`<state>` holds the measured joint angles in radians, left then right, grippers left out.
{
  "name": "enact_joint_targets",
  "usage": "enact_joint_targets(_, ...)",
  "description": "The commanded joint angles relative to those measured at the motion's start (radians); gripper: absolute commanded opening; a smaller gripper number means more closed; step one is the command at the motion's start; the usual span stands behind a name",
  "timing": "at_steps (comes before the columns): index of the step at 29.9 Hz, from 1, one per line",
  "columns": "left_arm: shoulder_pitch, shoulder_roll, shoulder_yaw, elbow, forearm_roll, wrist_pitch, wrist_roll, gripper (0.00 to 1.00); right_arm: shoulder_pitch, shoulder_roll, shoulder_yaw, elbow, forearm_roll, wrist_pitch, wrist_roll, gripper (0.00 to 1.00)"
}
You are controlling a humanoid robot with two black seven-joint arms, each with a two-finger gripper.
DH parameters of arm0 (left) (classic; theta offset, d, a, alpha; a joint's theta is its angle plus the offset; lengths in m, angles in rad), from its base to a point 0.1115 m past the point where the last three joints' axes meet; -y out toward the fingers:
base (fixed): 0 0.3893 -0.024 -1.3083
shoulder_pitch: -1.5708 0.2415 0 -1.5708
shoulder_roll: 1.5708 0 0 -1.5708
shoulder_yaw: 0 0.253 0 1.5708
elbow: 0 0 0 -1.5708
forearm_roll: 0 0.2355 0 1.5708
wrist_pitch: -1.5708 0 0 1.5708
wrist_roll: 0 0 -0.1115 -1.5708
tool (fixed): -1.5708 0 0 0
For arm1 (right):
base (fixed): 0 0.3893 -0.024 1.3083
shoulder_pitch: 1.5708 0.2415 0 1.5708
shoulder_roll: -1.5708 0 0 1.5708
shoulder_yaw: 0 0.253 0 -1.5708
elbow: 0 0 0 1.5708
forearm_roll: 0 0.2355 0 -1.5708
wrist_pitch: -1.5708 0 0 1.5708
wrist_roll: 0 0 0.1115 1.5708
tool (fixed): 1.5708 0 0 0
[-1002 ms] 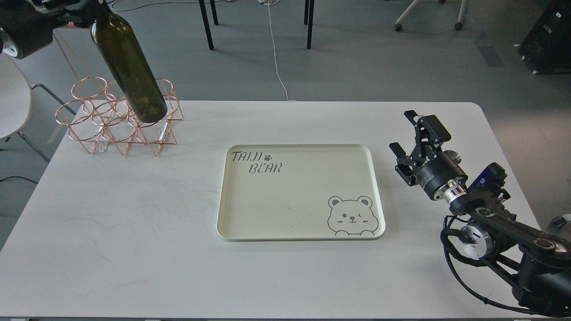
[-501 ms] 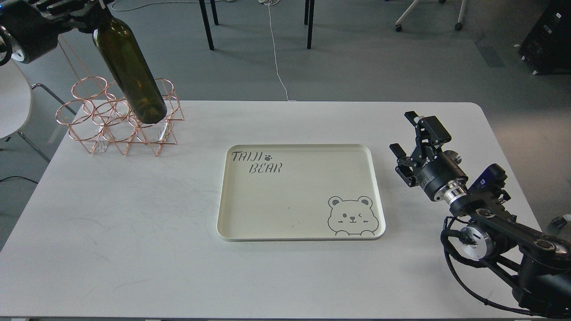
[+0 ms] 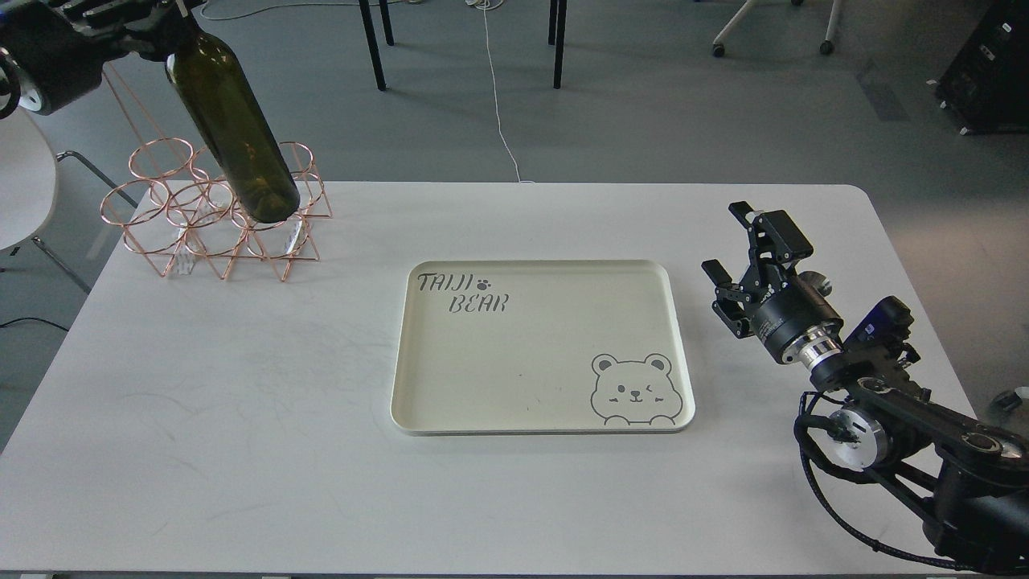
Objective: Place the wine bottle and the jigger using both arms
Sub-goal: 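Lower the bottle with the left gripper into the copper rack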
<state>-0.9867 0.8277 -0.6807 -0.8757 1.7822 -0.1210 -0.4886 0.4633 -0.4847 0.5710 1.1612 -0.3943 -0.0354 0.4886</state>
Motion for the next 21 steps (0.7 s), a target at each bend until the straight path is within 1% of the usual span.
enact_joint_targets(1, -0.012, 0.001, 0.007, 0.007, 0.003, 0.0, 0.0, 0.06, 0.002, 0.0, 0.0, 0.0, 0.0, 0.0, 0.0, 0.99)
enact_joint_targets(9, -0.055, 0.001, 0.069, 0.018, 0.002, 0.0, 0.0, 0.06, 0.0, 0.002, 0.0, 0.0, 0.0, -0.001, 0.0, 0.99)
enact_joint_targets(21, -0.041, -0.001, 0.078, 0.018, 0.0, 0.0, 0.0, 0.07, 0.0, 0.002, -0.002, 0.0, 0.0, 0.0, 0.0, 0.99)
